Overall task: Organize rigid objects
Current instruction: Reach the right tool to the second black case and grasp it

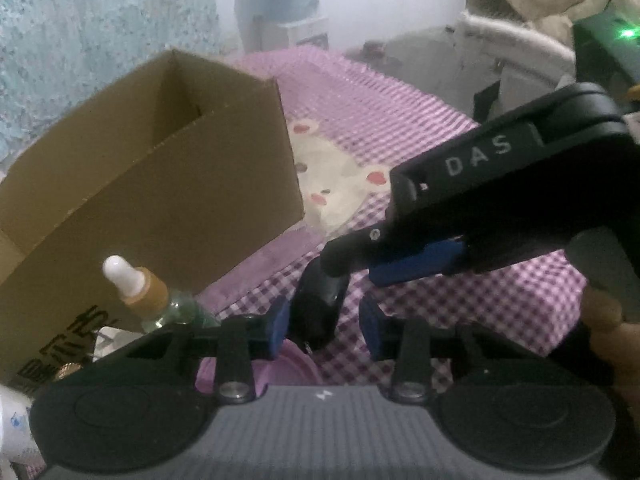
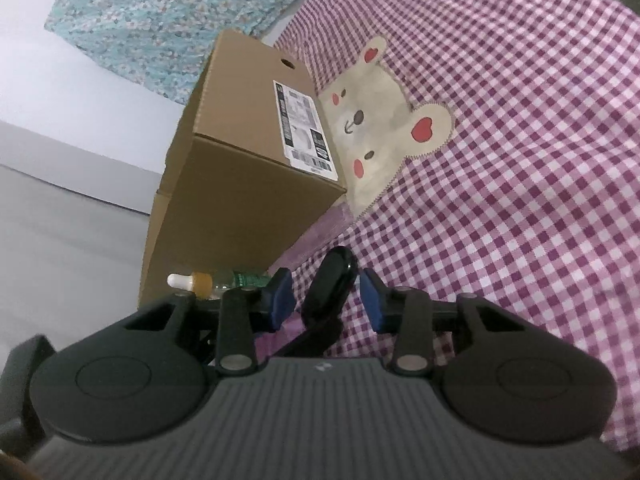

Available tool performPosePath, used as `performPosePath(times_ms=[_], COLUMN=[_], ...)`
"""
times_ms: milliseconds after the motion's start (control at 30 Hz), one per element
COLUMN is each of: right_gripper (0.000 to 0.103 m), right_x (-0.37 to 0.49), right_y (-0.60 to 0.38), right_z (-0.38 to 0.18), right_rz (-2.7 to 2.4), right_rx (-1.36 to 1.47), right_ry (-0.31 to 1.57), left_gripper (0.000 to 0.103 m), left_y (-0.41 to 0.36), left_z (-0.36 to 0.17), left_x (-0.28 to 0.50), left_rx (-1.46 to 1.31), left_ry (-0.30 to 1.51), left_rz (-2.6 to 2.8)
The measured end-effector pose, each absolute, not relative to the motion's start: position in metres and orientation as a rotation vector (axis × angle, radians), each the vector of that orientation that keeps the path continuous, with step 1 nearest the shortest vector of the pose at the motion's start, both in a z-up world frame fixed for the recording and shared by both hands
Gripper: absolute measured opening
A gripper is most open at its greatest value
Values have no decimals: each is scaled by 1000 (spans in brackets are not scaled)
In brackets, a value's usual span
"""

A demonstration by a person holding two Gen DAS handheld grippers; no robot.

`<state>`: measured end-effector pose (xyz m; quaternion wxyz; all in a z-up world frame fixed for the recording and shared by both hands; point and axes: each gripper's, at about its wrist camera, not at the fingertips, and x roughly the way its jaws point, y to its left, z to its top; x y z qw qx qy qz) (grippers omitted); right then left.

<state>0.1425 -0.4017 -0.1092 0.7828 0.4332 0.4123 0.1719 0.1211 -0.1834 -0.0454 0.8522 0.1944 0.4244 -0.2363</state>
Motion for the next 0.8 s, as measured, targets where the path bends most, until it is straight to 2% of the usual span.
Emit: performPosePath(times_ms=[400,800], right_gripper=[36,36], right_x=[150,108], right_y=[-402,-426], right_z=[-117,-120], right_rz=[414,409], right_rx=[986,1009], right_ry=[898,895], left_gripper=[39,40], left_y=[-182,-197], left_z=[-52,-54], left_x=[157,111], left_rx=[291,207], left_ry=[1024,1026], left_rz=[-536,-635])
